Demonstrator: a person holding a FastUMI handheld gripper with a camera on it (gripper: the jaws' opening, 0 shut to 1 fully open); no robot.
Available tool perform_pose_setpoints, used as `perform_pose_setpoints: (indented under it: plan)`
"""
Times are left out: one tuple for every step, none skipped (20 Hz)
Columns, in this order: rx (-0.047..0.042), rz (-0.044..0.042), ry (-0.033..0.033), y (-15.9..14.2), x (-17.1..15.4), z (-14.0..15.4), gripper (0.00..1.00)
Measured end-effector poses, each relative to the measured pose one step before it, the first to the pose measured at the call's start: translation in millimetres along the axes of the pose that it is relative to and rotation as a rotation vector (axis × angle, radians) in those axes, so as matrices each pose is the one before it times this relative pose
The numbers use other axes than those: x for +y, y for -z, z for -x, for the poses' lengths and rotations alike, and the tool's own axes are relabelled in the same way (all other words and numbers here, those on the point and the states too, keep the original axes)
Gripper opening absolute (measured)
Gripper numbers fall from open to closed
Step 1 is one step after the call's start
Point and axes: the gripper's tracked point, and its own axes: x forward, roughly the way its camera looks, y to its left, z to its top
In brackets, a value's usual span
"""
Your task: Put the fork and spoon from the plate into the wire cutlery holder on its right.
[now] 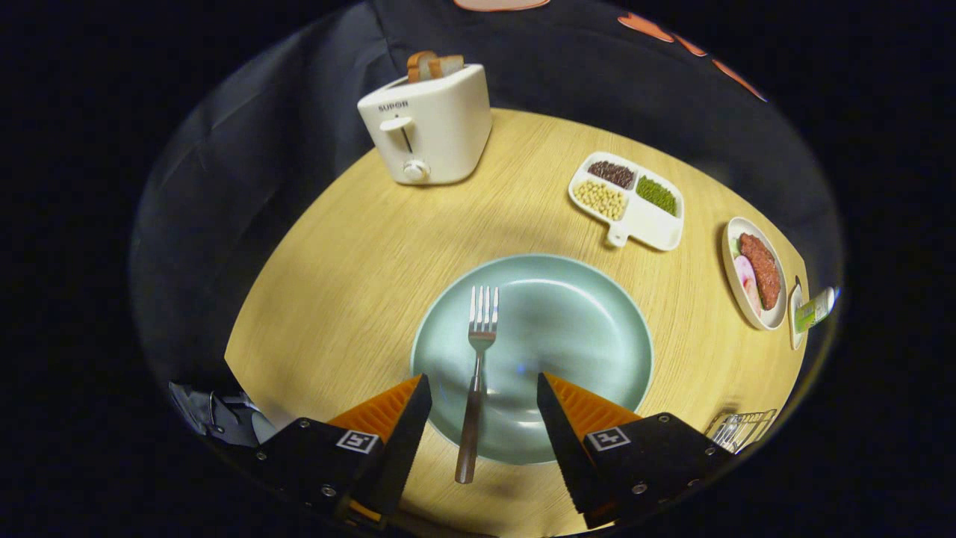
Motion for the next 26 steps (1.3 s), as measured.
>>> perform_pose_setpoints:
  plan:
    - [0.05868,0.0073,-0.00271,7.77,1.19,-6.16,0.83]
    - [0.04922,0.00018,-0.00253,6.46,1.05,-5.6,0.74]
    - [0.03726,-0.00086,0.00724,2.63,-0.63,-5.04,0.65]
    - [0.02277,0.00103,0.0021,0.49,0.68,-4.36,0.56]
    - [0.01845,0.00403,0.00344,0.12,0.88,-2.68,0.47]
    - [0.01483,0.0066,0.00347,0.05,0.8,-3.22,0.41]
    - [0.02374,-0.0012,0.00676,1.56,-0.66,-4.22,0.35]
    - [0.04776,-0.01633,-0.01003,5.71,2.73,-4.52,0.27]
    - [0.00621,-0.03932,0.00231,-0.61,-1.88,8.71,0.22]
    - [0.03741,-0.02559,-0.00789,0.71,-0.31,-8.18,0.16]
    - [-0.00402,-0.02126,-0.01364,-2.25,-0.69,1.17,0.11]
    - [-0.00892,-0.01249,-0.01499,-1.3,0.49,-0.08,0.08]
    - [-0.01063,-0.00001,-0.00414,0.49,-1.37,2.22,0.07]
    - [-0.01462,0.00358,0.01812,0.26,-4.88,0.16,0.05]
    - [-0.02452,0.00224,0.00811,-1.81,-4.65,3.14,0.05]
    - [-0.02103,-0.01066,-0.00806,0.76,-0.27,4.79,0.05]
    - [-0.02099,-0.0189,-0.01452,-1.42,0.48,8.37,0.05]
    - [-0.02153,-0.00972,-0.00418,-0.39,-1.83,5.13,0.05]
    - [-0.02447,-0.00802,0.00589,-2.42,-4.36,7.62,0.05]
    - [-0.0207,-0.0118,-0.00251,0.16,-2.54,8.74,0.05]
    - [-0.01467,-0.01734,-0.00517,1.14,-3.63,8.83,0.05]
    - [-0.01974,-0.01638,-0.00338,-0.2,-4.76,8.82,0.05]
    - [-0.02081,-0.01505,0.00341,0.37,-6.68,10.25,0.05]
    - [-0.02348,-0.0166,0.00022,0.53,-7.07,10.5,0.05]
    - [-0.01907,-0.01408,0.00314,1.32,-9.02,8.47,0.05]
    - [-0.00857,-0.01648,0.01535,4.32,-13.62,7.7,0.05]
